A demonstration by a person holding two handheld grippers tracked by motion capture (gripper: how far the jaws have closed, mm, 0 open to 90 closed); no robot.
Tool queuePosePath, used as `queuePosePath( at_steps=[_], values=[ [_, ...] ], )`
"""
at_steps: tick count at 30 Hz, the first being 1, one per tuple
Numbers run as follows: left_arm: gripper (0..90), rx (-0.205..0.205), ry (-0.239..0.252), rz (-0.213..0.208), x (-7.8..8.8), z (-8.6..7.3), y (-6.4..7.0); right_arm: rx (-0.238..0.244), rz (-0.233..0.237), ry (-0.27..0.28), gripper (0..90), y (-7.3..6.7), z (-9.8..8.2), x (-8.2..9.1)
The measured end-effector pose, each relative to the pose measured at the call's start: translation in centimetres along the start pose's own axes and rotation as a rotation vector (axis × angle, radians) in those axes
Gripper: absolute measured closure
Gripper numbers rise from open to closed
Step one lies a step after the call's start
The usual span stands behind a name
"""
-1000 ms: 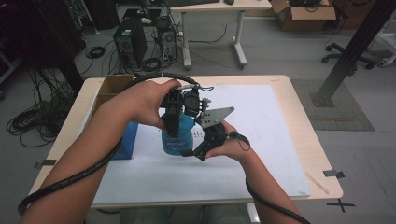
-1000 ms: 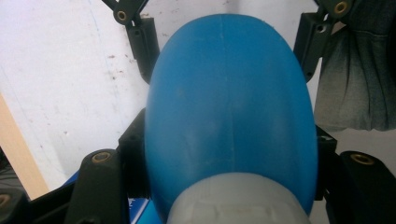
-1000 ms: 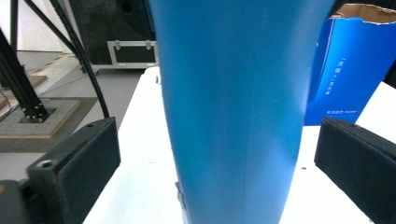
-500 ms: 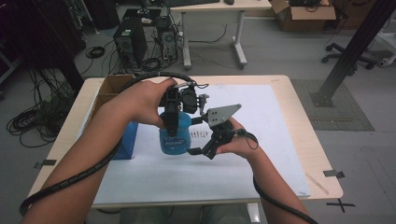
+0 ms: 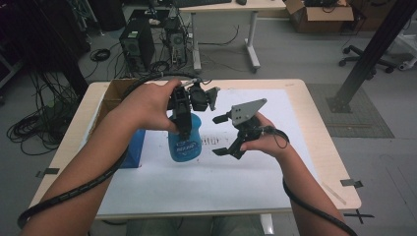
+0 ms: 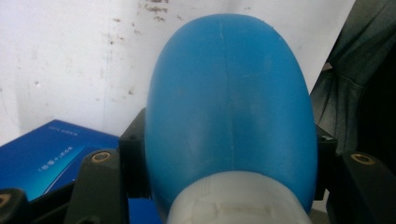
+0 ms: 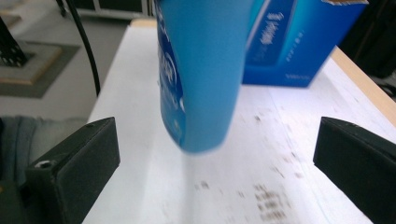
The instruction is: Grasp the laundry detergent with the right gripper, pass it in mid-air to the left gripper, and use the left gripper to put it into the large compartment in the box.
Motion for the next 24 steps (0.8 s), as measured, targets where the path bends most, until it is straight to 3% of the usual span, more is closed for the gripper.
queuePosePath(
  at_steps=[1,8,16,24],
  values=[
    [38.2,0.030,0.002,-0.001,0.1,-0.1,0.0,-0.001,-0.003,-0.009,0.5,0.1,0.0,0.3],
    [38.2,0.125,0.016,-0.008,0.9,-0.1,-0.3,-0.002,-0.021,-0.132,0.9,1.2,-0.5,2.6],
    [38.1,0.190,0.014,-0.002,1.5,-0.4,-0.5,0.000,-0.022,-0.265,1.7,2.2,-1.5,3.7],
    [38.2,0.327,0.005,0.012,2.3,-1.4,-1.3,-0.005,-0.029,-0.332,1.9,2.9,-2.1,4.7]
  ],
)
Point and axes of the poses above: each handheld gripper's, and its own axes: x roughly backward along the jaws, z roughly out of its top, y roughly to its right, the point moved 5 cm from there along -x, roughly forward along the jaws, and after that the axes turned 5 degrees about y, right-handed, at the moved point
